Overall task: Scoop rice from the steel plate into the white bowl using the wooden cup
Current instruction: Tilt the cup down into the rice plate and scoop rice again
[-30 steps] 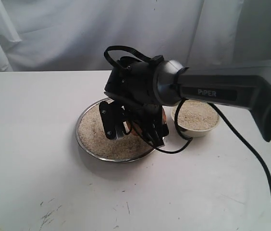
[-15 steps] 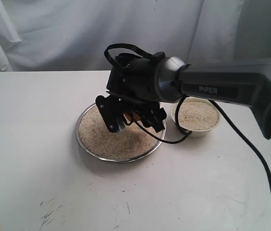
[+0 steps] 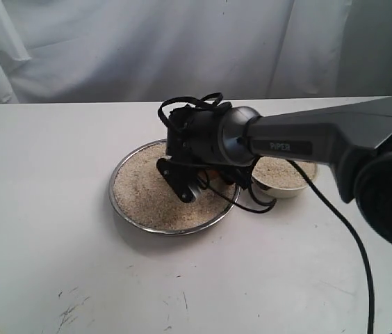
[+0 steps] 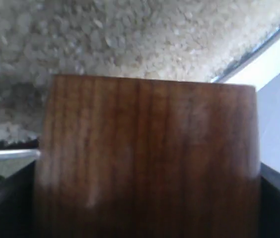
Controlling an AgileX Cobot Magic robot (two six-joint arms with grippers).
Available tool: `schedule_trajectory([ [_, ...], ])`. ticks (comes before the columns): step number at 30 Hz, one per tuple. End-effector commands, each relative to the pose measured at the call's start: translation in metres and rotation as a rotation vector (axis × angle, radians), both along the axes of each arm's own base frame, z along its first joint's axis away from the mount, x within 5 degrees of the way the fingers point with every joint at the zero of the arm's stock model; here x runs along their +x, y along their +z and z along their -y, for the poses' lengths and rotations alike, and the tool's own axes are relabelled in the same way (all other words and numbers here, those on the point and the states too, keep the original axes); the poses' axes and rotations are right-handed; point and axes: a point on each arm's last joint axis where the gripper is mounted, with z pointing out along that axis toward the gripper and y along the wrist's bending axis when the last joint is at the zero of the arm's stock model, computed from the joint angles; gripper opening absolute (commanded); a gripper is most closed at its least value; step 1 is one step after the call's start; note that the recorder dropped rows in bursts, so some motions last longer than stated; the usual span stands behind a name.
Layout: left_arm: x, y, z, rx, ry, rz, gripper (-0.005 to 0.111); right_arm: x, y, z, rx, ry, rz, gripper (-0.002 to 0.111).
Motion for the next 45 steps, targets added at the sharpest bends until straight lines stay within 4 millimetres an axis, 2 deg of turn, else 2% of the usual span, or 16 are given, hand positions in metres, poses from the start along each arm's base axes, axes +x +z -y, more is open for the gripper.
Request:
schedule_trajectory([
  [1, 0.0, -0.001, 0.0, -0.004, -0.001, 0.007, 0.0, -0.005, -0.008, -0.013, -0.027, 0.069, 0.025, 0.0],
  [9, 0.0, -0.001, 0.0, -0.004, -0.001, 0.007, 0.0, -0.014, -0.021, -0.023, -0.04, 0.105, 0.009, 0.0],
  [18, 0.0, -0.001, 0.0, -0.004, -0.001, 0.007, 0.0, -0.021, -0.024, -0.03, 0.016, 0.105, -0.017, 0.0],
  [28, 0.0, -0.001, 0.0, -0.004, -0.001, 0.007, 0.0, -0.02, -0.024, -0.029, 0.028, 0.098, -0.023, 0.0],
  [34, 0.0, -0.001, 0.0, -0.004, -0.001, 0.007, 0.0, -0.021, -0.017, -0.033, 0.098, 0.103, -0.04, 0.0],
  [41, 0.0, -0.001, 0.0, -0.004, -0.001, 0.007, 0.0, -0.013, -0.001, -0.041, 0.285, 0.009, -0.129, 0.0],
  [45, 0.0, -0.001, 0.0, -0.004, -0.001, 0.007, 0.0, -0.011, 0.001, -0.041, 0.305, 0.008, -0.148, 0.0],
])
